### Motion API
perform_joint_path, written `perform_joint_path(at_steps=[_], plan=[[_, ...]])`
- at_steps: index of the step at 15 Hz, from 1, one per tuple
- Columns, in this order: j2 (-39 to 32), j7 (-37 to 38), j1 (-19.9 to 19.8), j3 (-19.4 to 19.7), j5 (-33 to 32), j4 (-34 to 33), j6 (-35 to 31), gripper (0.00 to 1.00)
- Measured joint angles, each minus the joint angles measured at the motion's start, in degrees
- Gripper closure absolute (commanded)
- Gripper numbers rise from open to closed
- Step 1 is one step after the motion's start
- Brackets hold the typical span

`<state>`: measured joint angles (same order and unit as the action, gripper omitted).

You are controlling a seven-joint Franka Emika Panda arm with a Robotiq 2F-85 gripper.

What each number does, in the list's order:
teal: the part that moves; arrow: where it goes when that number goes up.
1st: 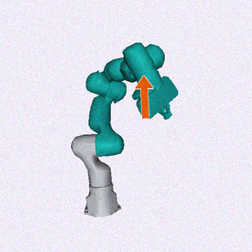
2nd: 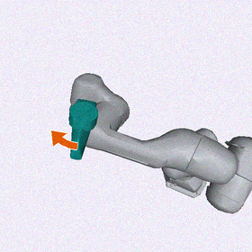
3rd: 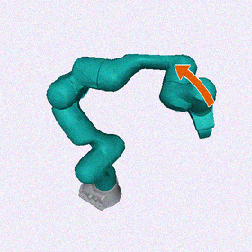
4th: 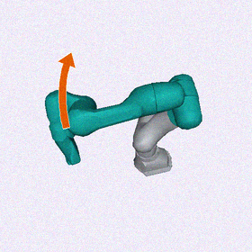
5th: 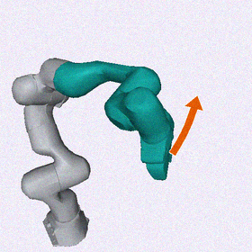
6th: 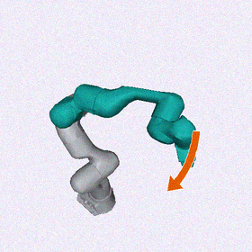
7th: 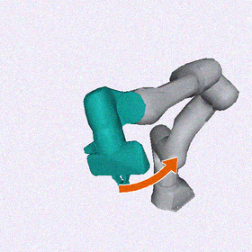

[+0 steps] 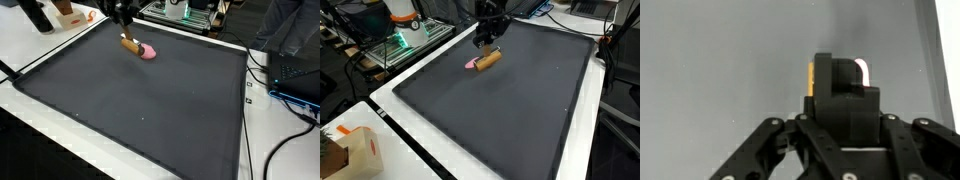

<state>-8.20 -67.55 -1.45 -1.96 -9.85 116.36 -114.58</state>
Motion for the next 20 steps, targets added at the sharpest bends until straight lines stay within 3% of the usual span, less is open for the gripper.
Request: perform_joint_path(at_steps=[9, 13, 15, 20], plan=[[4.4, 6.0, -1.7, 2.5, 3.8, 6.4, -4.5, 0.76], [7.2, 6.2, -1.7, 2.6, 2.9, 10.1, -10.1, 0.76], [9.0, 6.2, -1.4, 2.5, 0.5, 12.2, -12.7, 0.76], [15.4, 6.4, 0.0, 1.6, -12.2, 17.1, -14.5, 0.76]])
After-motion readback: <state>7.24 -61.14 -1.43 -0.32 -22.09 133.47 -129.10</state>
